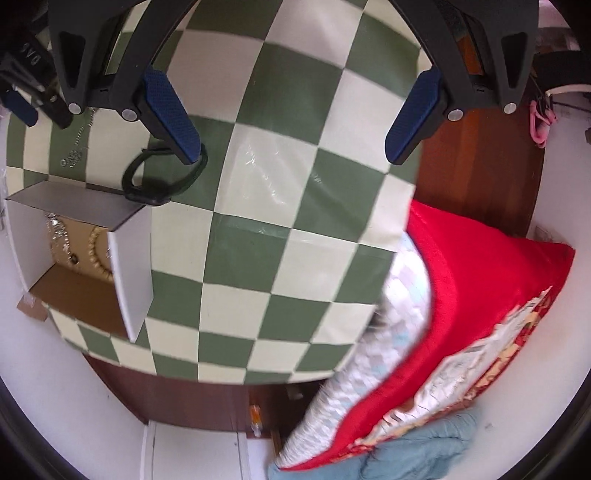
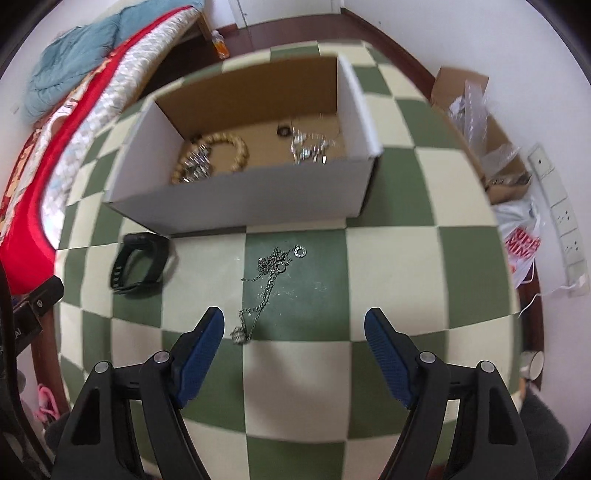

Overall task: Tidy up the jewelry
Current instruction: 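Withdraw both tools from the box toward the black watch and silver chain, then grasp the black smartwatch with the left tool while the right tool grasps the silver chain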

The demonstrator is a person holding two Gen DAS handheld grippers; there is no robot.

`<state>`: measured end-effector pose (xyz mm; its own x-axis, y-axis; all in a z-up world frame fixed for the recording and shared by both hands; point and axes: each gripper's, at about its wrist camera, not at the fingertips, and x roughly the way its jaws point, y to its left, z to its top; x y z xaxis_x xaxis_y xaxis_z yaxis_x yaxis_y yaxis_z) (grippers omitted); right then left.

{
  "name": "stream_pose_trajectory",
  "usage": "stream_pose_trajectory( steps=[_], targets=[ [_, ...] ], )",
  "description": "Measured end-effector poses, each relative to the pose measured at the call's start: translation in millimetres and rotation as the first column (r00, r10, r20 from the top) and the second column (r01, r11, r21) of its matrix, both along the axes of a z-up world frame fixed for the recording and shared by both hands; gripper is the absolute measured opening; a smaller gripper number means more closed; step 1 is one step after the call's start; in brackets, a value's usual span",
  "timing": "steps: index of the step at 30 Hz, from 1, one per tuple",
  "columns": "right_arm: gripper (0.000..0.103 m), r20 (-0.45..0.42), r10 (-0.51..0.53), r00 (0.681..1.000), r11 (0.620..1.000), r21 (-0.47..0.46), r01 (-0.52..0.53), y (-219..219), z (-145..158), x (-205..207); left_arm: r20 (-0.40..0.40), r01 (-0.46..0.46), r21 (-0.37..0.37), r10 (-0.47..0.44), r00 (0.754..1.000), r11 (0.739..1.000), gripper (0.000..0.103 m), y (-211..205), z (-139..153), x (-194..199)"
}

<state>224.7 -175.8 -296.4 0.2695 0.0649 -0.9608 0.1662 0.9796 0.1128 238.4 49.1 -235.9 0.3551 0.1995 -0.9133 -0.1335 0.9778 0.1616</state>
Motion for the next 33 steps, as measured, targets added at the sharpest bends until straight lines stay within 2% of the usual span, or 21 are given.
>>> stream_pose_trajectory(
  steps=[3,6,9,14,15,16,17,19,20,23,24,25,30,33],
  targets=[
    [0.077,-0.026,-0.018,0.999,1.000,0.002,0.018,3.7,-20.7,6.9,-0.020,0.038,0.000,-0.038,0.999,0.999,0.102,-7.4,-13.1,14.2],
    [0.073,-0.001,-0.008,1.000,0.999,-0.042,0.008,11.6,-23.0,10.8,-0.043,0.095,0.006,-0.095,0.995,0.995,0.101,-18.4,-24.4,25.0],
    [0.071,0.005,-0.001,1.000,0.998,-0.063,0.002,16.2,-24.7,12.8,-0.066,0.143,-0.004,-0.142,0.988,0.990,0.094,-29.3,-34.0,31.5],
    [0.052,0.019,0.021,1.000,0.993,-0.120,-0.019,18.5,-25.0,15.1,-0.089,0.181,-0.031,-0.183,0.979,0.983,0.092,-41.5,-42.5,35.2],
    [0.047,0.020,0.026,0.999,0.991,-0.132,-0.023,18.2,-25.1,15.2,-0.091,0.187,-0.036,-0.189,0.978,0.982,0.088,-43.6,-43.9,35.3],
    [0.041,0.021,0.028,0.999,0.991,-0.132,-0.025,16.3,-23.3,15.4,-0.097,0.193,-0.041,-0.196,0.976,0.980,0.079,-46.2,-46.1,35.3],
    [0.038,0.022,0.027,0.999,0.991,-0.133,-0.024,15.3,-22.8,16.2,-0.104,0.198,-0.048,-0.202,0.974,0.979,0.075,-48.1,-48.2,35.9],
    [0.026,0.020,0.025,0.999,0.991,-0.134,-0.022,12.2,-22.6,17.2,-0.116,0.202,-0.065,-0.208,0.971,0.977,0.060,-50.6,-52.4,36.3],
    [0.024,0.019,0.024,1.000,0.991,-0.134,-0.021,11.5,-22.9,17.9,-0.116,0.202,-0.084,-0.211,0.971,0.976,0.050,-51.5,-53.9,35.9],
    [0.011,0.015,0.025,1.000,0.991,-0.134,-0.023,6.3,-21.0,20.8,-0.109,0.202,-0.113,-0.214,0.971,0.973,0.031,-53.2,-52.7,35.2],
    [0.008,0.013,0.025,1.000,0.991,-0.132,-0.023,5.4,-20.7,20.7,-0.109,0.203,-0.121,-0.216,0.970,0.972,0.014,-53.9,-52.0,34.9],
    [0.005,0.012,0.024,1.000,0.992,-0.126,-0.023,1.1,-20.1,18.6,-0.112,0.202,-0.124,-0.216,0.970,0.971,0.009,-53.9,-51.7,34.7],
    [0.001,0.002,0.024,1.000,0.996,-0.083,-0.024,-15.1,-19.5,5.3,-0.114,0.187,-0.153,-0.206,0.972,0.970,0.003,-51.1,-49.3,21.6],
    [0.000,0.006,0.010,1.000,0.998,-0.055,-0.010,-27.5,-18.6,-10.7,-0.122,0.175,-0.178,-0.198,0.972,0.968,0.002,-52.6,-48.7,2.4]
  ],
)
